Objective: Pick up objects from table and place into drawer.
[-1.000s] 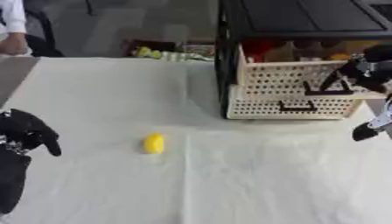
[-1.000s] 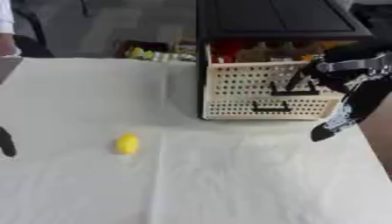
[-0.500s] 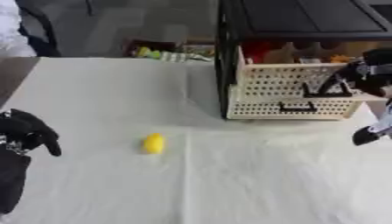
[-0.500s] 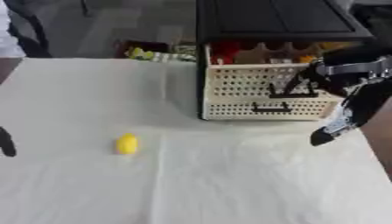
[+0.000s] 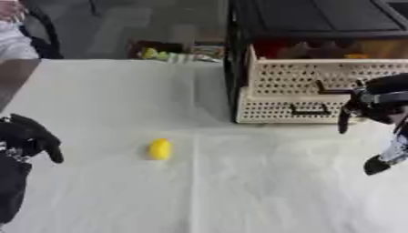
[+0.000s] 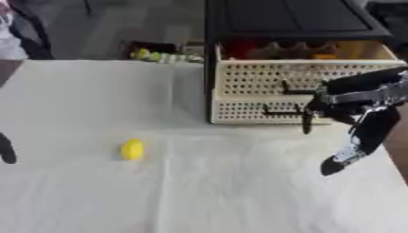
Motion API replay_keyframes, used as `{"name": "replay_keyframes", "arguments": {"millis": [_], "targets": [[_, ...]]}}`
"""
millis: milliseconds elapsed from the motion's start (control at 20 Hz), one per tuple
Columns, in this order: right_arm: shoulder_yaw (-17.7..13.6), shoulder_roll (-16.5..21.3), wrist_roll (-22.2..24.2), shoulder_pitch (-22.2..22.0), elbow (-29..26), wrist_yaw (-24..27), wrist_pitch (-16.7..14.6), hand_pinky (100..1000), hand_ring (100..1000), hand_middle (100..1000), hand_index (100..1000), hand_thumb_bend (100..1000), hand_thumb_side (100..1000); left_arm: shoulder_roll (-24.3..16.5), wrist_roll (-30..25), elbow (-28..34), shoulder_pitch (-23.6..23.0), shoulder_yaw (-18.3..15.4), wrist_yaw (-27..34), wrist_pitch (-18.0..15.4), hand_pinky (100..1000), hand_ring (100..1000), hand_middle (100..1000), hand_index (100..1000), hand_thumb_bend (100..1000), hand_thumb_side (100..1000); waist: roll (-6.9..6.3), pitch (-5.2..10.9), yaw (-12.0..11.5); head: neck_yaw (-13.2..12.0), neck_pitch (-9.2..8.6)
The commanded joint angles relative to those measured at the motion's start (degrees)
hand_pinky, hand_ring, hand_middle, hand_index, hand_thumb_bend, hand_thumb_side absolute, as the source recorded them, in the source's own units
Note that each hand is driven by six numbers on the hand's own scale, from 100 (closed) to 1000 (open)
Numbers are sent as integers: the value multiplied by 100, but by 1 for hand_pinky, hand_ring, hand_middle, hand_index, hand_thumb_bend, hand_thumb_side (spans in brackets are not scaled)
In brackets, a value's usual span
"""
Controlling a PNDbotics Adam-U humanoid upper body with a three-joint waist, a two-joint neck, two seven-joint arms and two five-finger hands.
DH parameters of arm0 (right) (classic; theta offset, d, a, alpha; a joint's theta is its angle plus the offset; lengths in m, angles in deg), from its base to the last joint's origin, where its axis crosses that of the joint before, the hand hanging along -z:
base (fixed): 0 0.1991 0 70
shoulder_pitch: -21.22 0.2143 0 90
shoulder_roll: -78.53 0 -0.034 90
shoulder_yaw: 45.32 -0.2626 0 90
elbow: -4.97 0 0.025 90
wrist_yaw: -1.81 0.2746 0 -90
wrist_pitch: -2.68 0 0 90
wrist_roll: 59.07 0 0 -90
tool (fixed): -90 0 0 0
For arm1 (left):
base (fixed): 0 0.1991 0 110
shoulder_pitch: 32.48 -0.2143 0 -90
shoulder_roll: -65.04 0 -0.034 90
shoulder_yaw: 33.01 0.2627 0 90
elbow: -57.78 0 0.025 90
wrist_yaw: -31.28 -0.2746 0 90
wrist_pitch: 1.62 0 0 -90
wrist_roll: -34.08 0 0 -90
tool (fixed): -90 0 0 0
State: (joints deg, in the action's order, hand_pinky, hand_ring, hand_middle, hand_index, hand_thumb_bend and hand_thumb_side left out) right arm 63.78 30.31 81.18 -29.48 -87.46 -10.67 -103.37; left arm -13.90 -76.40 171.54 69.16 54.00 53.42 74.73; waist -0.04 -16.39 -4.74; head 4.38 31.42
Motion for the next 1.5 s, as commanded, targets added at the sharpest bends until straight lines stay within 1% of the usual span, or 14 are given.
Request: {"name": "replay_keyframes", "arguments": {"millis": [50,300,500,600,750,900,1150,1500], "targets": [[-117,119,172,106,-72,83,-130,100,276,100,708,699,627,-16,6,83,47,-25,19,24,413,548,554,626,100,859,3,91,2,10,-69],[-322,87,129,255,-200,323,-7,100,318,100,756,718,658,-11,13,83,45,-31,13,29,413,548,554,625,100,860,-1,90,17,-14,-68],[-478,124,-51,278,-389,451,36,100,336,100,779,720,673,-14,4,83,47,-29,6,39,414,549,555,624,100,861,5,91,30,-30,-65],[-548,148,-181,277,-497,480,40,100,344,100,808,719,680,-15,0,83,47,-28,4,48,414,549,555,623,100,863,8,94,34,-35,-57],[-624,188,-345,244,-607,473,57,100,345,100,821,716,682,-18,-8,83,48,-27,-4,62,414,549,555,623,100,863,12,97,36,-36,-60],[-663,205,-401,212,-648,470,82,100,344,100,832,718,685,-20,-10,83,51,-26,-4,70,415,549,555,622,100,864,18,97,38,-34,-62],[-640,151,-434,271,-525,335,141,100,344,100,847,720,690,-12,-10,83,50,-26,-8,81,415,549,555,621,100,866,20,90,25,-17,-62],[-555,84,-684,353,-372,-143,59,100,343,100,851,710,709,-9,-19,83,47,-20,-16,82,415,549,555,620,100,866,25,84,13,-6,-52]]}}
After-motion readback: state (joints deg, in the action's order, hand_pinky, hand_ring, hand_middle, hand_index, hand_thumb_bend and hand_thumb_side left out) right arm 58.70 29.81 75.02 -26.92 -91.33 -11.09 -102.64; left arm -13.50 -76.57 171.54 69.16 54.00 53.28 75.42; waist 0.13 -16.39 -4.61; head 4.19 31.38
